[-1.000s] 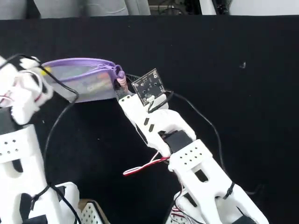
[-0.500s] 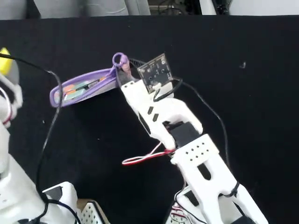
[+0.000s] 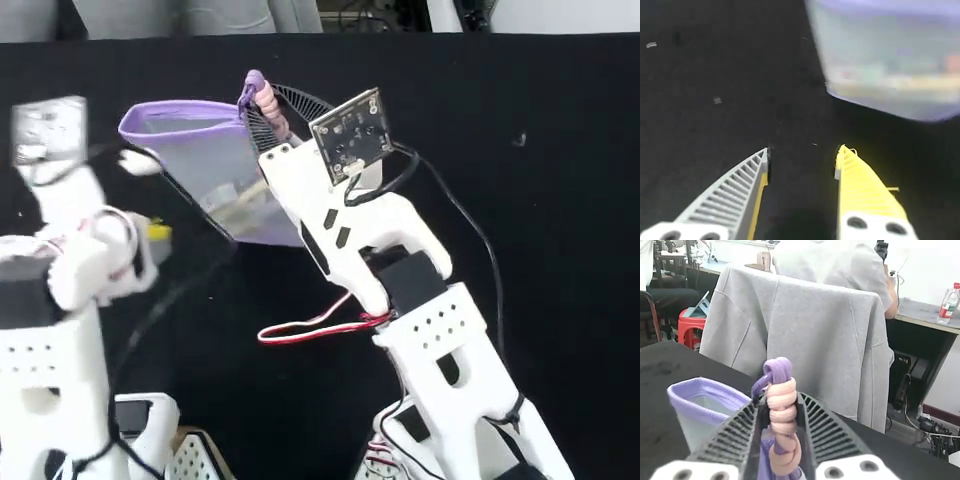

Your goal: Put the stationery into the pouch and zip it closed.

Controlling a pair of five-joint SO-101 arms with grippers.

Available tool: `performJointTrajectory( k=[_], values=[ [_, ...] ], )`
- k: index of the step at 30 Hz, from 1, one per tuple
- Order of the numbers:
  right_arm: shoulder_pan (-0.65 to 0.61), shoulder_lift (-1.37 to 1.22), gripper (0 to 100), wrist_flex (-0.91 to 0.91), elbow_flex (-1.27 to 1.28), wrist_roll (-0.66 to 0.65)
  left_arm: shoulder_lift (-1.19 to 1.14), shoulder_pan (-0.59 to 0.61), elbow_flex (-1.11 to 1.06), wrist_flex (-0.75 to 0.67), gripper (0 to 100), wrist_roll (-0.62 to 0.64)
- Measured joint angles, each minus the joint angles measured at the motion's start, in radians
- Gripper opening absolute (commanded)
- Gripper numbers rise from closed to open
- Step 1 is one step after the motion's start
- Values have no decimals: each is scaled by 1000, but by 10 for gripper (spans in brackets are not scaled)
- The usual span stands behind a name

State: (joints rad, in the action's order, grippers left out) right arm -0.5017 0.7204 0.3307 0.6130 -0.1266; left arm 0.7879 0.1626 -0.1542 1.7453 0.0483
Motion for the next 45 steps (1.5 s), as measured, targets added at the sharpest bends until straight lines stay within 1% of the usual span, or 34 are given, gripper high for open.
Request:
performJointTrajectory(
  k=[2, 4, 7, 11, 15, 18, 20, 22, 25, 28, 31, 34, 37, 40, 45],
  values=[
    [2, 2, 11, 20, -5, 0, 49, -57, -71, -46, 220, -2],
    [2, 2, 11, 44, -20, 0, 98, -83, -150, -115, 220, -3],
    [2, 2, 11, 109, -64, -12, 166, -92, -299, -255, 222, -2],
    [0, 0, 11, 233, -152, -84, 250, -94, -517, -431, 223, 31],
    [-37, -8, 11, 390, -272, -155, 362, -94, -664, -516, 223, 69],
    [-75, -8, 11, 497, -365, -187, 470, -92, -717, -526, 224, 72],
    [-101, -8, 11, 559, -414, -203, 554, -69, -735, -525, 224, 74],
    [-129, -8, 11, 605, -450, -212, 652, -46, -736, -503, 225, 77],
    [-180, -8, 11, 634, -473, -216, 802, -46, -736, -459, 225, 78],
    [-213, -8, 11, 635, -473, -216, 937, -101, -744, -420, 225, 74],
    [-224, -55, 11, 635, -482, -216, 1028, -209, -753, -390, 225, 14],
    [-224, -137, 11, 634, -488, -258, 1026, -307, -756, -382, 225, -2],
    [-222, -218, 11, 618, -493, -285, 1026, -356, -756, -382, 225, -5],
    [-189, -272, 11, 568, -493, -288, 1036, -362, -756, -382, 225, -9],
    [-66, -293, 11, 473, -493, -276, 1036, -364, -756, -382, 225, -12]
  ],
)
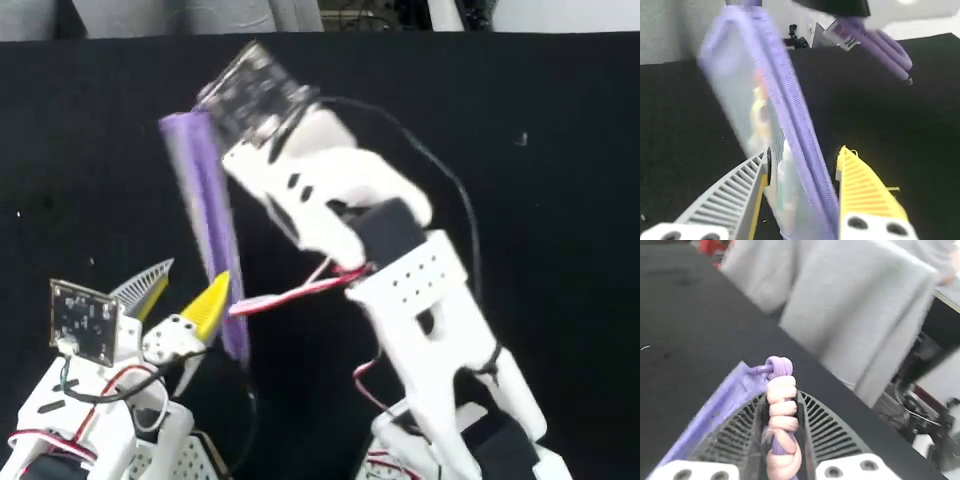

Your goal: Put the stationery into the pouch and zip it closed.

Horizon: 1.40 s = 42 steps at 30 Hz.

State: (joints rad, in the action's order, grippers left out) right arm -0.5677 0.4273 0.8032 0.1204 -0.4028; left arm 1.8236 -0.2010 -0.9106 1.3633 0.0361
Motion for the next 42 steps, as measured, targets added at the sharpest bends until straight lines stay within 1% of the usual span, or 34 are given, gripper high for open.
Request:
performJointTrajectory(
  k=[4, 8, 14, 20, 26, 30, 35, 40, 42],
  values=[
    [69, 0, 11, -51, 0, 25, 0, 0, -43, 0, 225, 0],
    [87, 0, 11, -103, 2, 29, 0, 0, -95, 0, 225, 0],
    [98, 0, 11, -137, 2, 29, 0, 0, -104, 0, 225, 0],
    [166, -17, 11, -233, 2, 29, 0, 0, -130, -11, 225, 0],
    [173, -146, 11, -279, -68, -63, 0, 0, -206, -64, 225, 0],
    [170, -247, 11, -279, -133, -81, 0, 0, -221, -78, 225, 0],
    [173, -265, 11, -212, -140, -83, 0, 0, -221, -78, 225, 0],
    [169, -261, 11, -81, -140, -81, 0, 0, -221, -78, 225, 0],
    [153, -233, 11, -25, -140, -81, 0, 17, -221, -78, 225, 0]
  ],
)
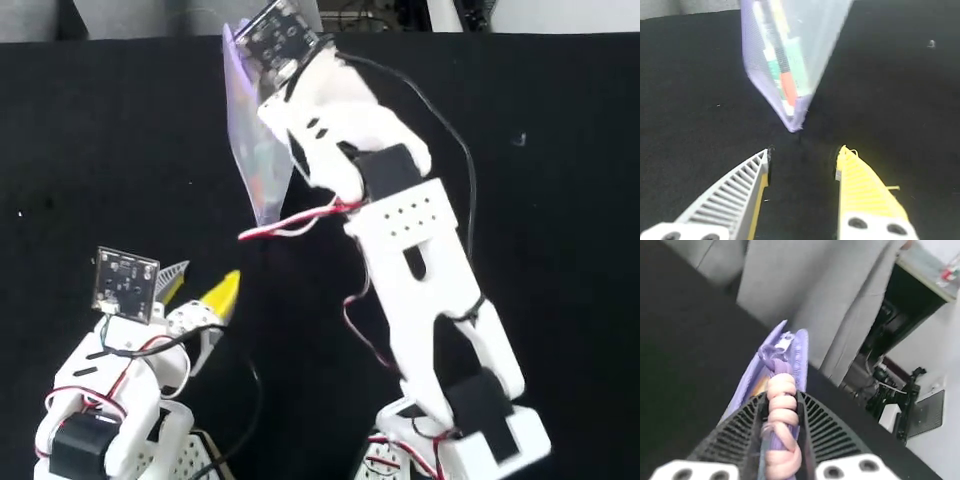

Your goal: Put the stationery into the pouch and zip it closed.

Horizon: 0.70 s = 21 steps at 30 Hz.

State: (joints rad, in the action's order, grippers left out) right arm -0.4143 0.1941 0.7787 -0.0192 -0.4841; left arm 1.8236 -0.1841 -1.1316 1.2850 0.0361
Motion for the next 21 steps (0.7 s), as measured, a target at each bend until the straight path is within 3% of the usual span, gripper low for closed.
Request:
performJointTrajectory(
  k=[5, 12, 21],
  values=[
    [-40, 103, 11, 163, 0, -2, 0, 101, 0, -8, 225, 0],
    [-51, 267, 11, 364, 0, -2, 0, 112, 6, -11, 225, 0],
    [-98, 552, 11, 408, 247, -2, 0, 100, 100, -11, 225, 0]
  ],
)
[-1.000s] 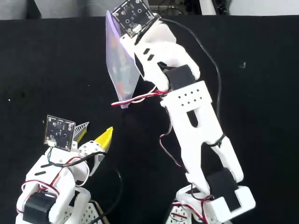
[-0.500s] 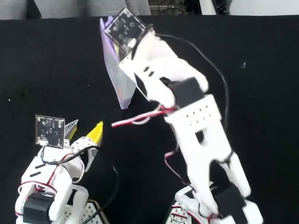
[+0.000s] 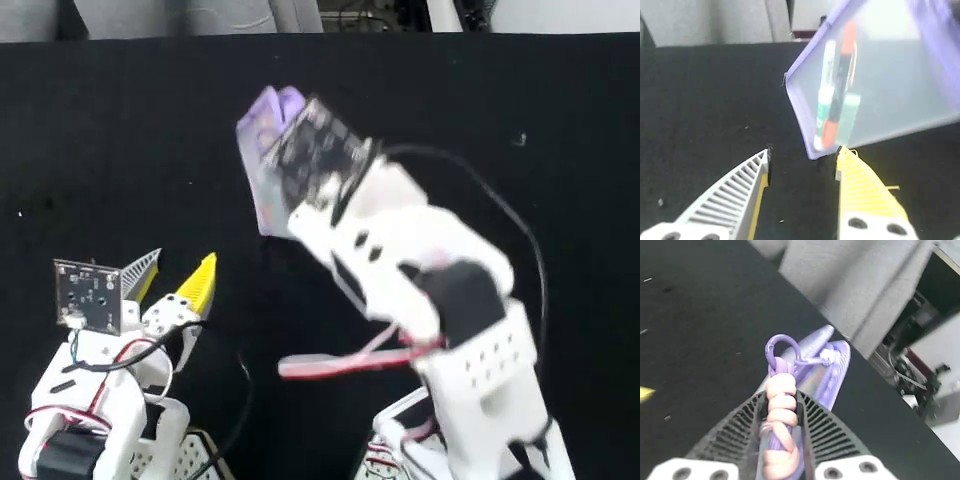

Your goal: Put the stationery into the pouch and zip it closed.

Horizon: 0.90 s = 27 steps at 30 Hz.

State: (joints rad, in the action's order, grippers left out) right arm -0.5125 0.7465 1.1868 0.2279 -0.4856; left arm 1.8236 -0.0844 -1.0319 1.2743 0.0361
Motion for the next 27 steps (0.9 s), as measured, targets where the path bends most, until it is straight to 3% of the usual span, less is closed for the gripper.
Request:
performJointTrajectory(
  k=[6, 17, 22, 27],
  values=[
    [-167, 172, 11, -15, 169, 0, 0, -57, 8, 0, 225, -46],
    [-184, 198, 11, -140, 255, -2, 0, -69, -133, -31, 225, -46],
    [-189, 198, 11, -272, 311, 3, 0, -193, -161, -34, 223, -46],
    [-247, 198, 11, -285, 311, 49, 0, -328, -161, -34, 224, -43]
  ],
)
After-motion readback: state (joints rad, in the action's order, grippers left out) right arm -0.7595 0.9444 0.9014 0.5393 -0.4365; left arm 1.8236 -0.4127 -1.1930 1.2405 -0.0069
